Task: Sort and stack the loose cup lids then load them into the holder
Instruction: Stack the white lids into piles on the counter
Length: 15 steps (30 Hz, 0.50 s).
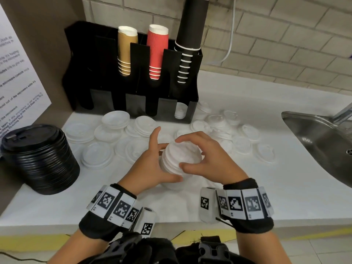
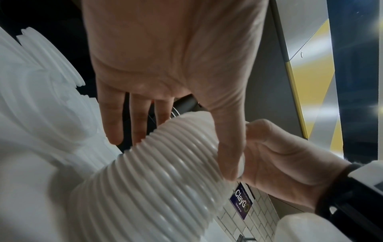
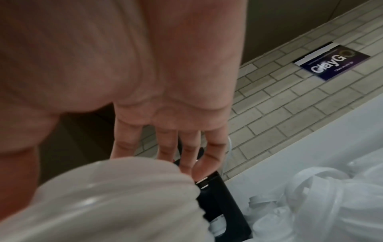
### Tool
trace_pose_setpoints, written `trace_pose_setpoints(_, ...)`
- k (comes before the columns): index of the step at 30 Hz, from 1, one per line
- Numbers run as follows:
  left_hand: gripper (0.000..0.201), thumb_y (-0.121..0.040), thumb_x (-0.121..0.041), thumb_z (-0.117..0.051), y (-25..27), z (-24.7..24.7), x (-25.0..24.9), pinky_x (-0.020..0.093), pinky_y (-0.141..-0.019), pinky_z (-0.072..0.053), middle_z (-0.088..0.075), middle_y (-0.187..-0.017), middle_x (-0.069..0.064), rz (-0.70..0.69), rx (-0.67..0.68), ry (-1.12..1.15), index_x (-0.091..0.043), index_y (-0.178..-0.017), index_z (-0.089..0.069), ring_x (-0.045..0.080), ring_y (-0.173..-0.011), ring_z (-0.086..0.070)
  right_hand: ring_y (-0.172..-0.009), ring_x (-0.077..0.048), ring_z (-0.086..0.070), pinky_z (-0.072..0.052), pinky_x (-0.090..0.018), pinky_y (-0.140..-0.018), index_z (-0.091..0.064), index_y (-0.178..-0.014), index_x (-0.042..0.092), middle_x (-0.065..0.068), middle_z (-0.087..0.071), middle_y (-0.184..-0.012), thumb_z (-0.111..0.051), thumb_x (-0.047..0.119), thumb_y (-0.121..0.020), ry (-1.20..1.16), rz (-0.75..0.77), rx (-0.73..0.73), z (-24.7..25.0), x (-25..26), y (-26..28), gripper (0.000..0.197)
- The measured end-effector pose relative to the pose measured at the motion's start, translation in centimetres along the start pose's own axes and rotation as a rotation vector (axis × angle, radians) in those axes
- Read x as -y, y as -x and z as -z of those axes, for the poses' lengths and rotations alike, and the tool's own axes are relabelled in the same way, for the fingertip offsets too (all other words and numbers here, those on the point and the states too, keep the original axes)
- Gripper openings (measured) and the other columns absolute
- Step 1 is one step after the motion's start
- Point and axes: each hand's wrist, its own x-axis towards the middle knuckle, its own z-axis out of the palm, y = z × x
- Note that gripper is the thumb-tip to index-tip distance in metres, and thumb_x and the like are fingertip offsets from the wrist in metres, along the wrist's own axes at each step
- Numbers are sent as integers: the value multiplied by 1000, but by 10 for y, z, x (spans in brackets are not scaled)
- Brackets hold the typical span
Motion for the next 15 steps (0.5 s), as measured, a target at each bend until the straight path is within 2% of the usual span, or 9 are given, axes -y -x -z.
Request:
trace_pose_setpoints(2,140,-58,-29,-93,0,0,0,3,-79,-43,-49,-117,-35,-1,3,9,-41,-149,13,-21,-102,-50,-117,-10,-47,-39,-22,-96,-60,-117,35,9,-51,-121,-79,20,-69,8,7,25,-4,3,-2,54)
trace_pose_setpoints(4,139,-59,-28,-92,0,1,1,0,-78,-42,-49,-117,-35,-3,5,18,-38,-150,13,-22,-102,-51,-117,-12,-47,-40,-29,-101,-61,-117,34,8,-51,-120,-79,19,-68,15,11,33,-6,4,-2,55)
trace_pose_setpoints(9,136,-59,-31,-92,0,2,1,3,-82,-42,-47,-122,-33,-20,12,4,-39,-151,8,-23,-105,-48,-118,-13,-45,-40,-33,-102,-60,-116,34,9,-48,-120,-80,19,-66,22,-8,44,-7,2,-2,56)
trace_pose_setpoints(11,129,-58,-33,-92,0,2,-1,5,-85,-41,-47,-124,-32,-34,15,-11,-40,-151,-3,-21,-107,-48,-118,-13,-44,-39,-32,-102,-59,-117,34,9,-47,-121,-81,19,-67,20,-17,43,-8,2,-2,57)
trace_pose_setpoints(13,110,-58,-33,-92,0,1,-3,11,-88,-44,-52,-123,-28,-49,17,-26,-41,-145,-25,-12,-110,-52,-118,-12,-44,-39,-28,-100,-59,-118,32,9,-46,-120,-82,19,-67,27,-18,41,-8,1,-1,58)
trace_pose_setpoints(15,90,-58,-30,-92,-1,1,-3,20,-90,-49,-59,-118,-24,-66,19,-18,-40,-133,-43,-4,-107,-57,-116,-8,-43,-37,-17,-96,-59,-118,33,11,-45,-119,-83,22,-66,19,-8,58,-7,-1,0,59)
